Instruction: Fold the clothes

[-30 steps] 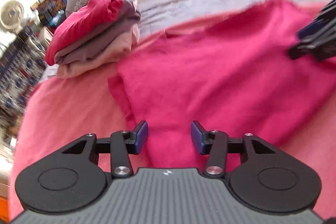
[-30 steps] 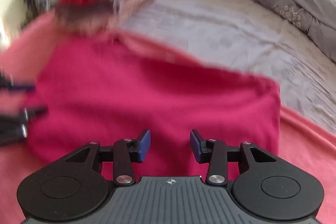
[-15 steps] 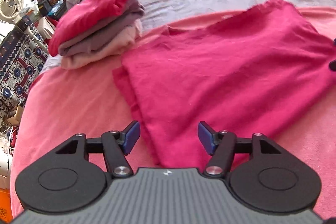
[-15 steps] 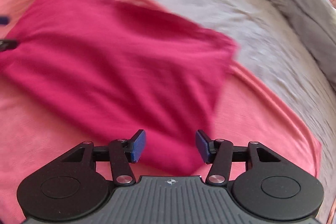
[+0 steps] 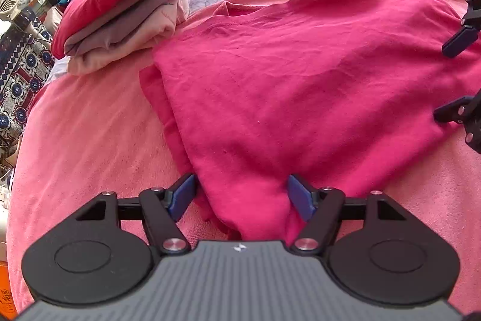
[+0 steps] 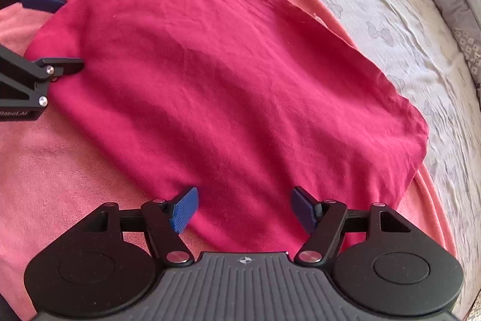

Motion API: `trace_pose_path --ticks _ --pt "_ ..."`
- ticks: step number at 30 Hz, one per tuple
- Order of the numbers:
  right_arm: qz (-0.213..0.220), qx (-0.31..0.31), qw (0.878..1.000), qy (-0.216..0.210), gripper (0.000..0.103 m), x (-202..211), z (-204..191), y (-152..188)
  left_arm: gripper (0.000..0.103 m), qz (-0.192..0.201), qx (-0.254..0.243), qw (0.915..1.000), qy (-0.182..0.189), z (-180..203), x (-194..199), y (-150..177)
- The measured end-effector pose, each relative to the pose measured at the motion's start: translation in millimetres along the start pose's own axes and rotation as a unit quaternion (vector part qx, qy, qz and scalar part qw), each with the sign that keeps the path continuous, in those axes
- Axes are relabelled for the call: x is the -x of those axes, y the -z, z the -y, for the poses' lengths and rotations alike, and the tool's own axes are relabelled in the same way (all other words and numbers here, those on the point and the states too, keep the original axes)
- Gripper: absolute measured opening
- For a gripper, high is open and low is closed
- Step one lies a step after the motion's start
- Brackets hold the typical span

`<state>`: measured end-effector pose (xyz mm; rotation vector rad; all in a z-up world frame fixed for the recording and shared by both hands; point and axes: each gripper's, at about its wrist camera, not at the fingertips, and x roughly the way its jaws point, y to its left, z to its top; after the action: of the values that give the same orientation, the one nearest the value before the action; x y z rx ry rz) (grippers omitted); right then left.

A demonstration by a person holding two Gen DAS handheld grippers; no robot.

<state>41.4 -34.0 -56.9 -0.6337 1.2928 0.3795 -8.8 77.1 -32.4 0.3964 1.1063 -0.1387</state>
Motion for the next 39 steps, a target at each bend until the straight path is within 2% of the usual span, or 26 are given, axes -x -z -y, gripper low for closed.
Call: trace_pose_path --ticks 5,10,18,21,23,24,26,27,30,32,34,36,39 --pt "-0.006 0.024 1.0 -0.012 0.072 6 -1 -2 0.076 -0.004 0.006 1.0 0.003 -2 -3 0" --pt "-0.007 0.076 0.997 -0.016 0.076 17 -6 -10 0.079 -0.008 0.02 0.9997 0.015 -8 -7 1" --pt "0.003 0.129 0.991 -0.02 0.078 26 -7 -23 0.08 -0.018 0.064 0.9969 0.042 -20 -13 4" --pt "0.077 0.152 0.984 -0.056 0.078 30 -7 -28 0.084 -0.019 0.085 0.9948 0.052 -26 -17 6" --pt "0.155 0.126 0.972 -0.126 0.08 29 5 -29 0.086 -0.021 0.1 0.993 0.059 -29 -20 7" --pt "0.179 0.104 0.966 -0.154 0.082 25 12 -30 0.086 -0.023 0.101 0.9927 0.061 -30 -20 8" --pt "0.173 0.078 0.964 -0.185 0.083 5 24 -32 0.087 -0.028 0.103 0.9923 0.062 -31 -22 8" --pt "0.146 0.086 0.969 -0.181 0.083 -7 27 -31 0.088 -0.031 0.104 0.9921 0.063 -31 -23 8" --pt "0.169 0.157 0.957 -0.173 0.084 -9 40 -2 0.088 -0.04 0.105 0.9914 0.068 -33 -26 8" --pt "0.137 0.178 0.963 -0.151 0.085 -10 55 17 0.089 -0.041 0.105 0.9912 0.07 -34 -27 9" --pt "0.104 0.153 0.972 -0.142 0.087 -11 79 34 0.09 -0.041 0.104 0.9912 0.071 -36 -28 9" --pt "0.09 0.115 0.98 -0.135 0.088 -10 103 49 0.09 -0.04 0.104 0.9912 0.071 -37 -29 10" --pt "0.029 0.05 0.996 -0.061 0.09 -14 124 59 0.09 -0.04 0.104 0.9912 0.071 -38 -29 10"
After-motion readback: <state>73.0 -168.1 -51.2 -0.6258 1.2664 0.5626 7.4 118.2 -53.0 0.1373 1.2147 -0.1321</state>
